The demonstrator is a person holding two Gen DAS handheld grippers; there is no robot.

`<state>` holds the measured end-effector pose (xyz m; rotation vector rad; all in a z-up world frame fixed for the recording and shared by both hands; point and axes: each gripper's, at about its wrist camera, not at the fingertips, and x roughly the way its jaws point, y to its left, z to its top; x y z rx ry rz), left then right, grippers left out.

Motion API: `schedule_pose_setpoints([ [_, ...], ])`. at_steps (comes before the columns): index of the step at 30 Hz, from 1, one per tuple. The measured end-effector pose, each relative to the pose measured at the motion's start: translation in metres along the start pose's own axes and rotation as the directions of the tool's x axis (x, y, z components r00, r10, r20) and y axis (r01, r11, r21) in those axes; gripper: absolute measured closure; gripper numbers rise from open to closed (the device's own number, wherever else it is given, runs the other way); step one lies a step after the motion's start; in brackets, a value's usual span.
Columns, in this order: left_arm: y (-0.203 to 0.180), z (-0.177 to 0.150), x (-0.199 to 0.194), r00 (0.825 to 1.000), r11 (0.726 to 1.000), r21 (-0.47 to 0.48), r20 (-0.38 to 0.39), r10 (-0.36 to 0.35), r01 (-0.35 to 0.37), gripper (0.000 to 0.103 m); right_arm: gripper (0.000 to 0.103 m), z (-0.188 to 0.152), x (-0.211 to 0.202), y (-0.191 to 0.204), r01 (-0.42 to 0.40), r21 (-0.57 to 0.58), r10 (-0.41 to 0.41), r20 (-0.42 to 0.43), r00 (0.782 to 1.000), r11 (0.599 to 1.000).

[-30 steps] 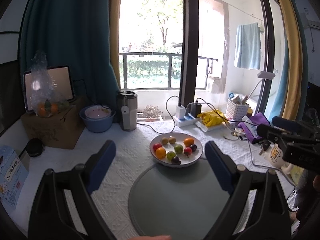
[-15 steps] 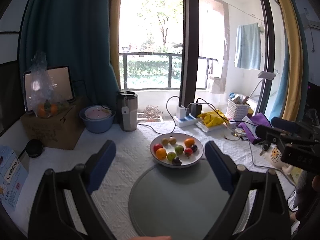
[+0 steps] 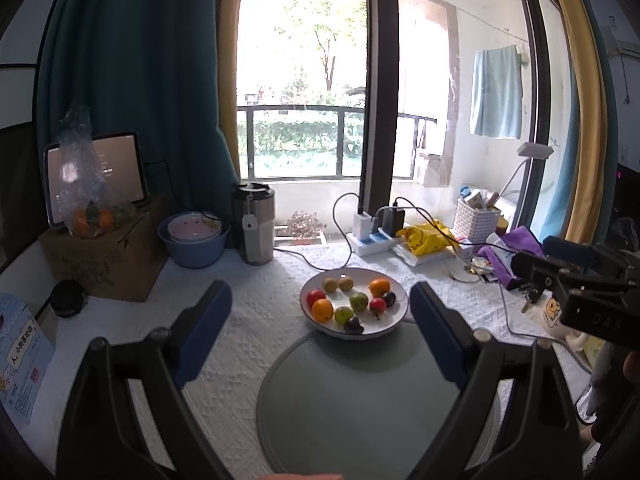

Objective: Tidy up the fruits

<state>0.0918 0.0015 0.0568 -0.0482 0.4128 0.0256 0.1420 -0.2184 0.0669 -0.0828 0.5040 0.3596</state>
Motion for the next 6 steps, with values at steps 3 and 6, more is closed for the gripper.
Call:
schedule_pose_setpoints([
  [3, 0.0002, 0.0014, 0.0044, 1.000, 1.000, 0.001, -0.003, 0.002, -0.002, 0.012, 0.032, 0.0006, 0.0034, -0.0026, 0.005, 0.000, -0.005, -0.004, 1.000, 1.000],
  [6, 0.0007, 0.0026, 0.0101, 1.000, 1.000, -0.003, -0.006, -0.001, 0.000, 0.011, 0.032, 0.0018, 0.0087, -0.0065, 0.009, 0.005, -0.009, -0.010, 1.000, 1.000],
])
